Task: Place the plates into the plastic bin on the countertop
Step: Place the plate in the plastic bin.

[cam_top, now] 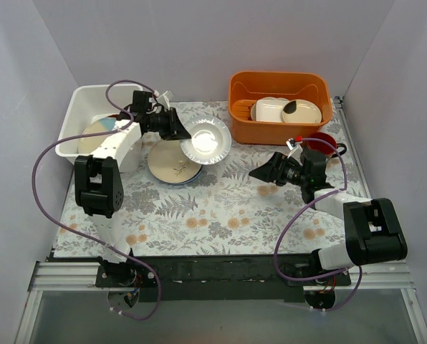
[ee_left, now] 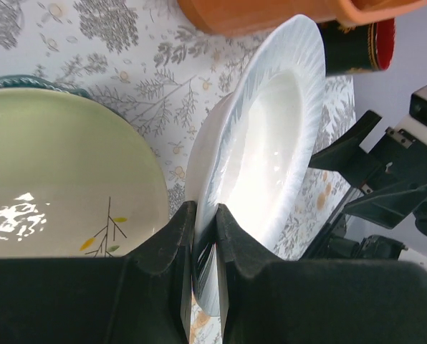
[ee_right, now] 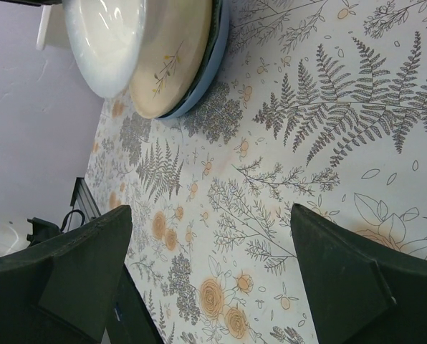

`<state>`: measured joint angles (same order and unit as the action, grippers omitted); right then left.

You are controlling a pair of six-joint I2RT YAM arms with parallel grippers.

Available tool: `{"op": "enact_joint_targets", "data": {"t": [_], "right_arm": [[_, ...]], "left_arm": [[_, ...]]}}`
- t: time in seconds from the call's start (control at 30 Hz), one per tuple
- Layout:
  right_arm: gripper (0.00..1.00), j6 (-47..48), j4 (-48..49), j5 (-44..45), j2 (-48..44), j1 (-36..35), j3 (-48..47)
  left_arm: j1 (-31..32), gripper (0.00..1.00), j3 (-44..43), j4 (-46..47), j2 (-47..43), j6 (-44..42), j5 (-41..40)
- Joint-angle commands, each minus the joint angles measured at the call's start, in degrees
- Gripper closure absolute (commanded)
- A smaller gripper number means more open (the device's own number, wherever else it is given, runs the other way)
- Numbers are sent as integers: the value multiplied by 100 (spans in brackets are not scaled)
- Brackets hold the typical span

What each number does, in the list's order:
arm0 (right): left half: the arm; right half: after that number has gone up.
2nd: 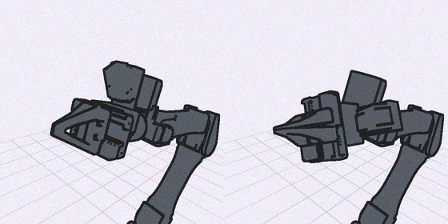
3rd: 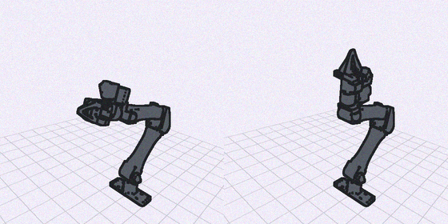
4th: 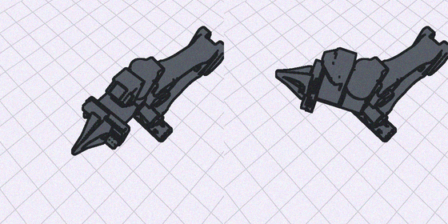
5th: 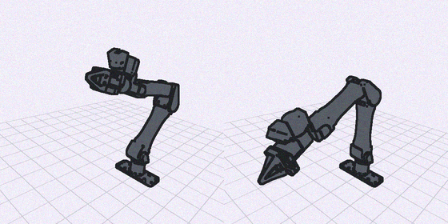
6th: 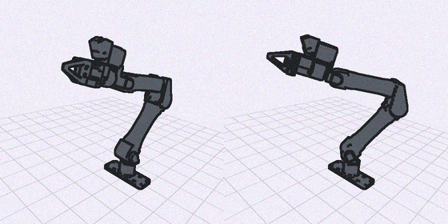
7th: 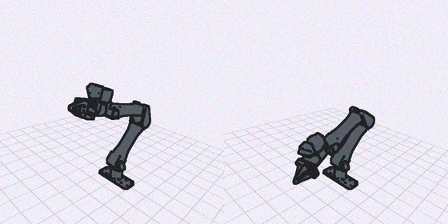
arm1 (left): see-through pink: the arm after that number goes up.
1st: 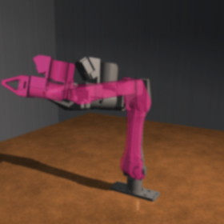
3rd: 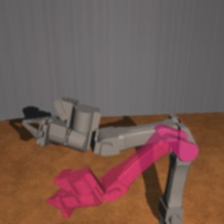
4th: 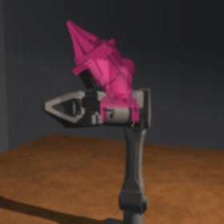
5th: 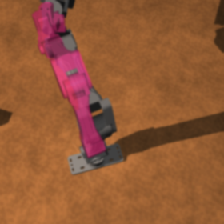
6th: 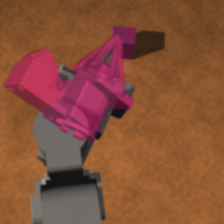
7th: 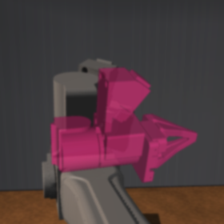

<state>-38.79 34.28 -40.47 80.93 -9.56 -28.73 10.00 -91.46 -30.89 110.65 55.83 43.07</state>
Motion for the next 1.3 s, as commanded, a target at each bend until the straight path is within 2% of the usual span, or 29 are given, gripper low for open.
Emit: {"op": "enact_joint_targets", "data": {"t": [0.0,0.4,0.73,1.27], "right_arm": [[2,64,122,39,-112,-2,-238],[2,-24,307,30,55,-11,-221],[2,-85,421,13,134,-19,-229],[2,-156,562,-58,275,-11,-238]], "left_arm": [[-155,100,189,725,-764,463,228],[-859,100,743,1489,-1221,1157,-35],[-1448,100,1148,1850,-1581,1615,-712],[-2186,100,1886,2905,-2162,2256,-615]]}}
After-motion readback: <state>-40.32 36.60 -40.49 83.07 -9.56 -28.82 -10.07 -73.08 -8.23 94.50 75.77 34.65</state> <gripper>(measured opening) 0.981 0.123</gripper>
